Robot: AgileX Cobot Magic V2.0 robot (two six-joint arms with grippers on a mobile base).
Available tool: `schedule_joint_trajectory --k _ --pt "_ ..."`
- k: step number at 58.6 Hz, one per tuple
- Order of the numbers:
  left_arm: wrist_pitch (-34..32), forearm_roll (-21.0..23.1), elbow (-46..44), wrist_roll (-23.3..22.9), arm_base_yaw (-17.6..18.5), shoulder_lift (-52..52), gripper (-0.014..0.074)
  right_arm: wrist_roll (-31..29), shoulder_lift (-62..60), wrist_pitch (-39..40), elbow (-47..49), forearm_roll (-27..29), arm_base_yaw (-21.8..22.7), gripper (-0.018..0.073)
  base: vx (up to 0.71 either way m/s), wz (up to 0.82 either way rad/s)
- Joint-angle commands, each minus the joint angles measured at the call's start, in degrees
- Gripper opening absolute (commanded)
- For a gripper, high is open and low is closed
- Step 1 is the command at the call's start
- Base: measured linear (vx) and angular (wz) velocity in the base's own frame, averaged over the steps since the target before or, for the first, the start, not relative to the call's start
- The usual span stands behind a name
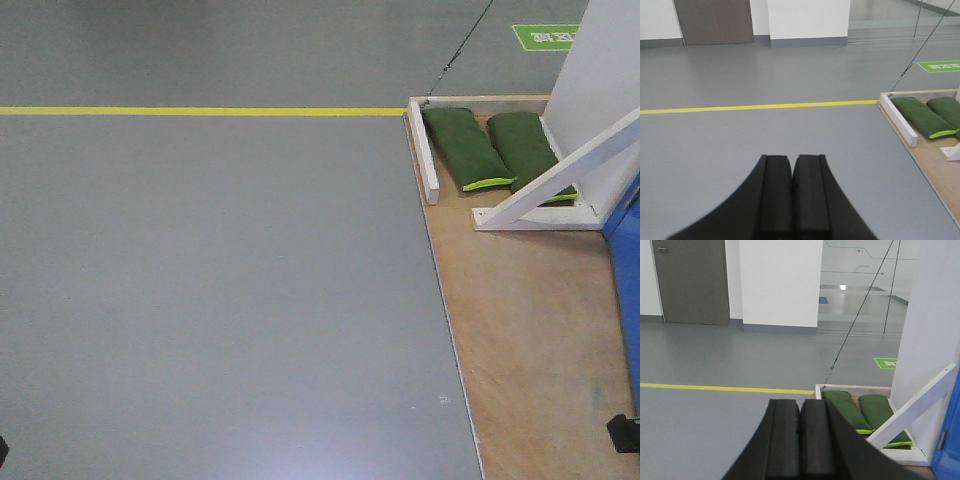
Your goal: Move to blue door and open it
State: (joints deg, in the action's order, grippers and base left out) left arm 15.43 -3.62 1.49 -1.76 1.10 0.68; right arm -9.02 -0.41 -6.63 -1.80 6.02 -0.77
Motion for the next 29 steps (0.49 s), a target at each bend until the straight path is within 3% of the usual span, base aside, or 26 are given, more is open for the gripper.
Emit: schedule_joint_trajectory --k 1,29 --pt "-4.69 0.34 -1.52 -0.05 0.02 0.67 0.0073 -0.32 0.56 4.78 -0.05 -0.39 0.3 0.0012 0.19 0.02" --pt "-4.69 0.34 -1.52 -0.05 0.02 0.67 0.0073 -0.32 0.56 4.78 -0.05 -0.39 0.3 0.0012 0.05 0.0"
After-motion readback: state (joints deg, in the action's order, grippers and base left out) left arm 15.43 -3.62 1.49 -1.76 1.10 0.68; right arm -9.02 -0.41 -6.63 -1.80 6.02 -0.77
